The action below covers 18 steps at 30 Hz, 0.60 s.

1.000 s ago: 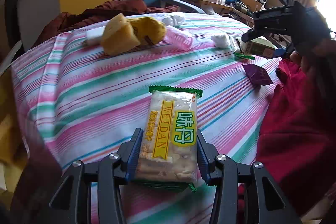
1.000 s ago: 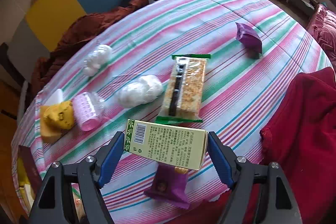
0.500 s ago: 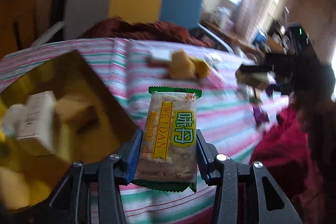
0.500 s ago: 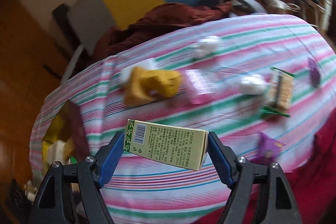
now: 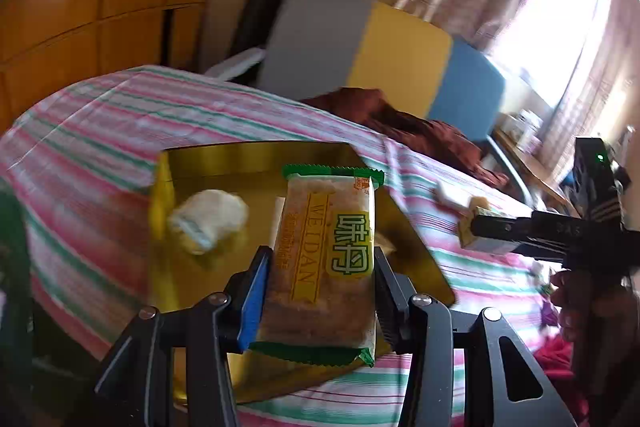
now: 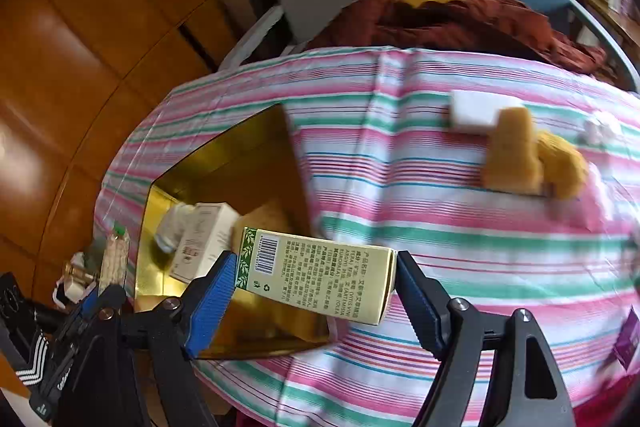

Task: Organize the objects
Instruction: 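Carry the snack bar and juice box to the gold tray and release both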

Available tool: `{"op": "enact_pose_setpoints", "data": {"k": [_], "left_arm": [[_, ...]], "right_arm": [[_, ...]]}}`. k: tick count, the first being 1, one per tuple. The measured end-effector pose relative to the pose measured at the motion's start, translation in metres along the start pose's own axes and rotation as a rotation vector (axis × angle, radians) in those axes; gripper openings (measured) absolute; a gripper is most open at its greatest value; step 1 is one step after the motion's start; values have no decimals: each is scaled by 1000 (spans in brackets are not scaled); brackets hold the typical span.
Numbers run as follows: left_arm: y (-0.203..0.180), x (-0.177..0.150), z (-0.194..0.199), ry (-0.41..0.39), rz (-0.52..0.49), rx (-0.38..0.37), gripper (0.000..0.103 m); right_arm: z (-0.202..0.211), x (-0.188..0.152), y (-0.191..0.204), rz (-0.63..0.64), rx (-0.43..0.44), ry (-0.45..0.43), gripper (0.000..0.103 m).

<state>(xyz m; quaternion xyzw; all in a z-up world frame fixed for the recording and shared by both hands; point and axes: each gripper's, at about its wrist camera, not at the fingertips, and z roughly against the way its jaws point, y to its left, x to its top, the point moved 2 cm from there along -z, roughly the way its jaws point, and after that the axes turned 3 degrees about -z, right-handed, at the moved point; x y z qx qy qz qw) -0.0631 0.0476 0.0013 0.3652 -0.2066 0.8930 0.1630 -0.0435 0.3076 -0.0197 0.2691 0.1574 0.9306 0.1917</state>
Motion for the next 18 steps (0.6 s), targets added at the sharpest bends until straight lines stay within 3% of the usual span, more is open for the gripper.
{"op": "enact_pose_setpoints", "data": {"k": [8, 12, 18], "left_arm": [[46, 1, -11, 14, 107, 114, 49], [57, -5, -11, 19, 131, 142, 61], [57, -12, -7, 14, 107, 167, 64]], "right_arm": [[-27, 33, 46, 62, 55, 6, 80], [-36, 58, 66, 67, 62, -47, 87], [-42, 49, 67, 65, 59, -34, 89]]}}
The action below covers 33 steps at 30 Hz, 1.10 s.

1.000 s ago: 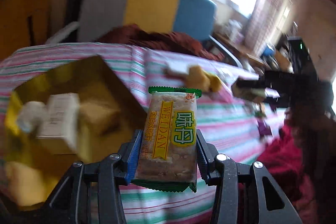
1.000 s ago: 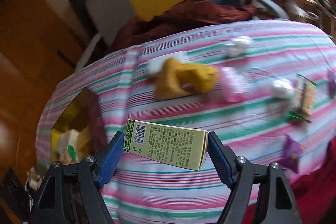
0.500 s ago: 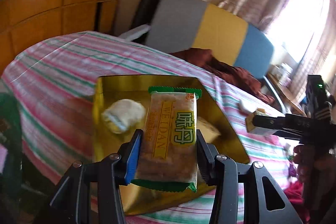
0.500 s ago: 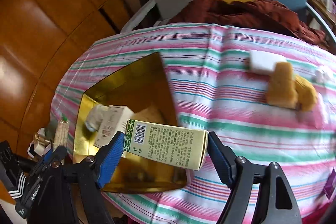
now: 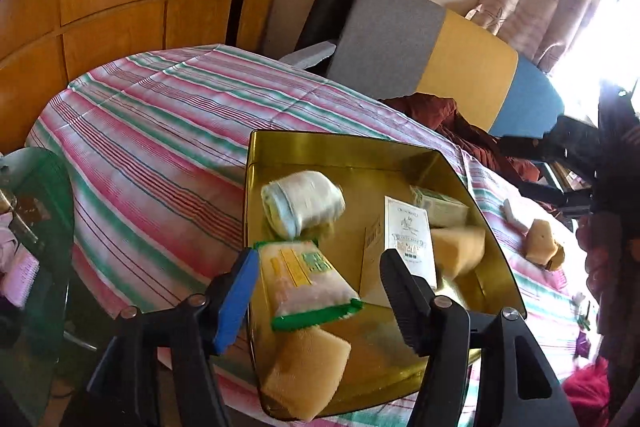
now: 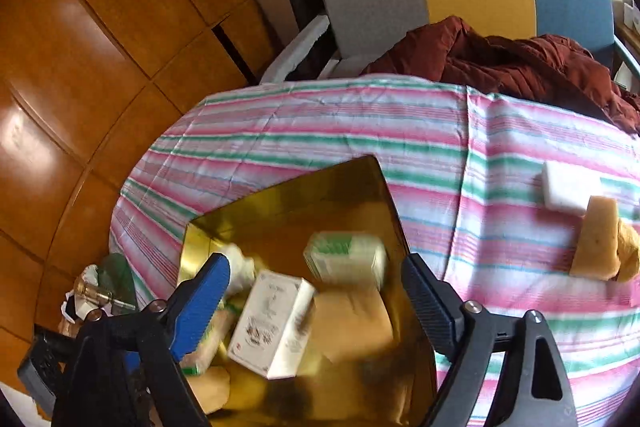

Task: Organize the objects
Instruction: 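Carry the snack bar and juice box to the gold tray and release both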

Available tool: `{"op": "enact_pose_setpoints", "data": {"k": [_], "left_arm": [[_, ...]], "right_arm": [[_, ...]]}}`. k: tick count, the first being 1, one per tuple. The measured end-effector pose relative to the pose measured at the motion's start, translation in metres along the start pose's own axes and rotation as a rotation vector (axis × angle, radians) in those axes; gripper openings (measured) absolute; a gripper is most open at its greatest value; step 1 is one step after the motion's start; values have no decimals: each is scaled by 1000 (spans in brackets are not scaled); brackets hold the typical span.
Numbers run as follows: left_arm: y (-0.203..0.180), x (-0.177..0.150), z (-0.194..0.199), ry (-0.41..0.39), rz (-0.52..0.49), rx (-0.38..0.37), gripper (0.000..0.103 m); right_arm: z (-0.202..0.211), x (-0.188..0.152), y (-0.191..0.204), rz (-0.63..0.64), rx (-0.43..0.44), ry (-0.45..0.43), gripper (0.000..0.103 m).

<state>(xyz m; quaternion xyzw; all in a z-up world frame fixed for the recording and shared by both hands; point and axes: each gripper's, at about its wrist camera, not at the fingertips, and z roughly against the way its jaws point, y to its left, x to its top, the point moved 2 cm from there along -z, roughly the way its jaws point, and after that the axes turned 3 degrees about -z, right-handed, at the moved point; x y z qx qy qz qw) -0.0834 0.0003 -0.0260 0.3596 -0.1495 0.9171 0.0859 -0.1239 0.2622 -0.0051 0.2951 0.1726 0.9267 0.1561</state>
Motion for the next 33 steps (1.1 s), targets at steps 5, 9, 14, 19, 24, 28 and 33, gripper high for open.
{"op": "enact_pose_setpoints", "data": {"k": [5, 9, 14, 19, 24, 28, 33], "left_arm": [[-11, -2, 8, -23, -36, 4, 68], [-24, -6, 17, -42, -88, 12, 70], [-40, -13, 23, -42, -132, 14, 71], [-55, -20, 29, -43, -173, 17, 72], [-69, -25, 34, -46, -217, 16, 73], [-80, -28, 38, -55, -252, 16, 73], [-96, -30, 44, -81, -310, 28, 73]], "right_arm": [[3, -27, -13, -8, -17, 33, 89], [13, -50, -24, -5, -49, 32, 89], [25, -69, -31, 28, -92, 6, 89], [39, -85, -29, 87, -139, -29, 89], [48, -95, -31, 116, -174, -51, 90], [55, -101, -41, 105, -187, -58, 90], [63, -106, -60, 57, -203, -69, 90]]}}
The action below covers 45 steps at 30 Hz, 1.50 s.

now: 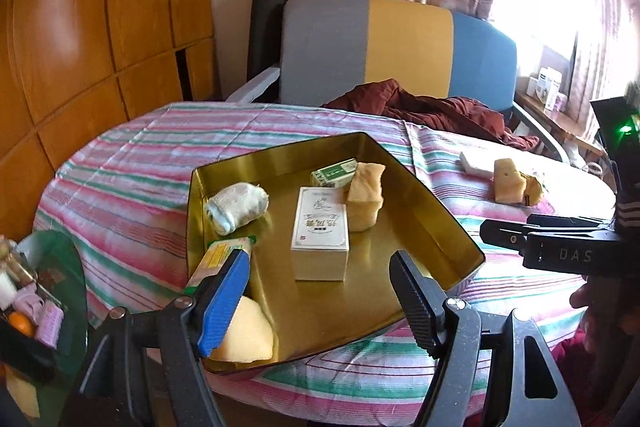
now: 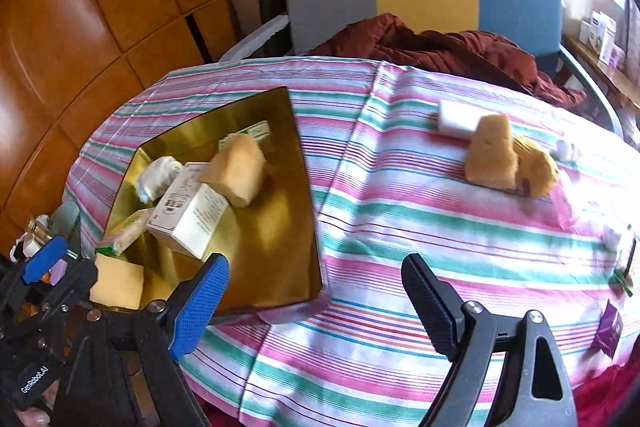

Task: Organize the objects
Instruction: 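Move both tools back toward the remaining items on the cloth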

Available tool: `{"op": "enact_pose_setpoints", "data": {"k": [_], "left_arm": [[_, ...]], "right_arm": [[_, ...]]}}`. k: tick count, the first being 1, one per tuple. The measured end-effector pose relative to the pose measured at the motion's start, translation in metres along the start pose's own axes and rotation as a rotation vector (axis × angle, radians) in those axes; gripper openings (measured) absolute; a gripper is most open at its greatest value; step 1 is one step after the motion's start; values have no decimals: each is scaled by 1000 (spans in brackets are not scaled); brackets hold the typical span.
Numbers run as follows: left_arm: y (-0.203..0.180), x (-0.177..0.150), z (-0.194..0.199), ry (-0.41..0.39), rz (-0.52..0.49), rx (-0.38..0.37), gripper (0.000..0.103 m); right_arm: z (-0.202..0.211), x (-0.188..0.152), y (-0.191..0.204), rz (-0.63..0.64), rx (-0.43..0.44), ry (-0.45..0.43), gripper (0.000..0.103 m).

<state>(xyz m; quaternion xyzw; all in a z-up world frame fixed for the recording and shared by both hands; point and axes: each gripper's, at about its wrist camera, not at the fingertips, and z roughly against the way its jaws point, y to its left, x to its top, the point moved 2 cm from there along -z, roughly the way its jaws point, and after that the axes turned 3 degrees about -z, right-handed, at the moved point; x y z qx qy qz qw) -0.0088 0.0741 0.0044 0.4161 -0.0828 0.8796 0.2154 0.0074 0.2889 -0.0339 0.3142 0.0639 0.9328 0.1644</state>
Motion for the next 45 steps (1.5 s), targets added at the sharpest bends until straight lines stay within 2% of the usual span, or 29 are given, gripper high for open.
{"op": "enact_pose_setpoints", "data": {"k": [13, 24, 31, 45], "left_arm": [[-31, 5, 3, -13, -91, -11, 73], [-61, 6, -2, 1, -160, -43, 73], [-83, 6, -13, 31, -194, -104, 73], [-134, 9, -36, 75, -279, -205, 73]], "right_arm": [[13, -7, -62, -122, -60, -18, 90], [31, -15, -134, -290, -142, -32, 90], [53, -22, -197, -431, -217, -46, 90], [127, -43, -350, -847, -378, -146, 90]]}}
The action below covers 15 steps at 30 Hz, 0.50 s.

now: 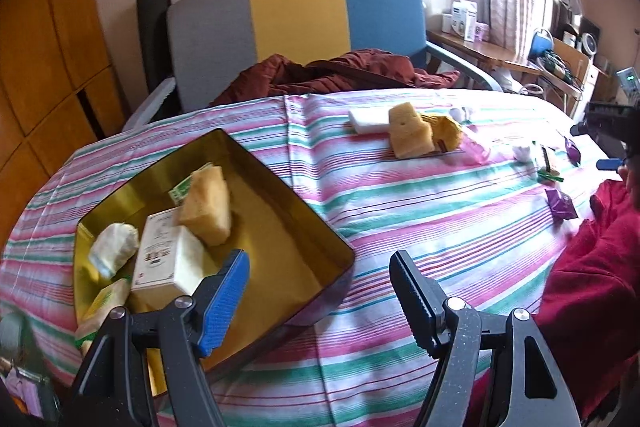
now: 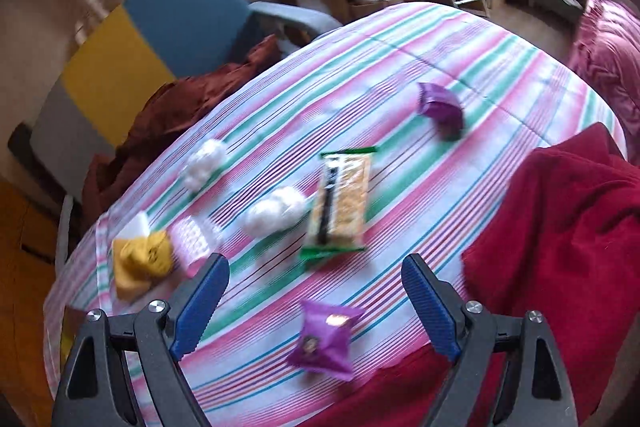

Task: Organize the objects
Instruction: 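Move both tools back toward the remaining items on the cloth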

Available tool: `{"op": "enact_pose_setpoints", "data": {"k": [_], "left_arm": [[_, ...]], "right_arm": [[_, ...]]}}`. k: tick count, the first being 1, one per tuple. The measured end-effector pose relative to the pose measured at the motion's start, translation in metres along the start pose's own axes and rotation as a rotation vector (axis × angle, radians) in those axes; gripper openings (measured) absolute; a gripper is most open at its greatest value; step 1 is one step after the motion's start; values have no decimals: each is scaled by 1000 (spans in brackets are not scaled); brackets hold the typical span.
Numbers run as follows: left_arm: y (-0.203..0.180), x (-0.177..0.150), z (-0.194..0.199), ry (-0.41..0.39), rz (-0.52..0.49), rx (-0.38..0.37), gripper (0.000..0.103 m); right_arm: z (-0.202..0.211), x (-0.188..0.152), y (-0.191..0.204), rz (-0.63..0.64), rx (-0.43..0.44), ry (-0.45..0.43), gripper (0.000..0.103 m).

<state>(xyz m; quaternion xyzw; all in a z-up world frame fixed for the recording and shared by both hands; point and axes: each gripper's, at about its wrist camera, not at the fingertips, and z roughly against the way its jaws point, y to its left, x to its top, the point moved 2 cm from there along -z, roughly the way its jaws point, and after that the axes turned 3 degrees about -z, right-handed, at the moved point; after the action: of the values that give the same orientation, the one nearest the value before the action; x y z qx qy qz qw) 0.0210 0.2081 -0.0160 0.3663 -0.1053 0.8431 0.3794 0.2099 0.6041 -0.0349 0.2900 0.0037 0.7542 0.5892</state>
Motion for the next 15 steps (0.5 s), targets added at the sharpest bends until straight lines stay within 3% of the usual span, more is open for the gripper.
{"op": "enact_pose_setpoints", "data": {"k": [5, 15], "left_arm": [[-13, 5, -10, 16, -25, -30, 73], [-31, 17, -24, 34, -64, -63, 73]], "right_arm": [[-12, 21, -14, -27, -53, 8, 90], [-75, 36, 0, 51, -165, 82, 90]]}}
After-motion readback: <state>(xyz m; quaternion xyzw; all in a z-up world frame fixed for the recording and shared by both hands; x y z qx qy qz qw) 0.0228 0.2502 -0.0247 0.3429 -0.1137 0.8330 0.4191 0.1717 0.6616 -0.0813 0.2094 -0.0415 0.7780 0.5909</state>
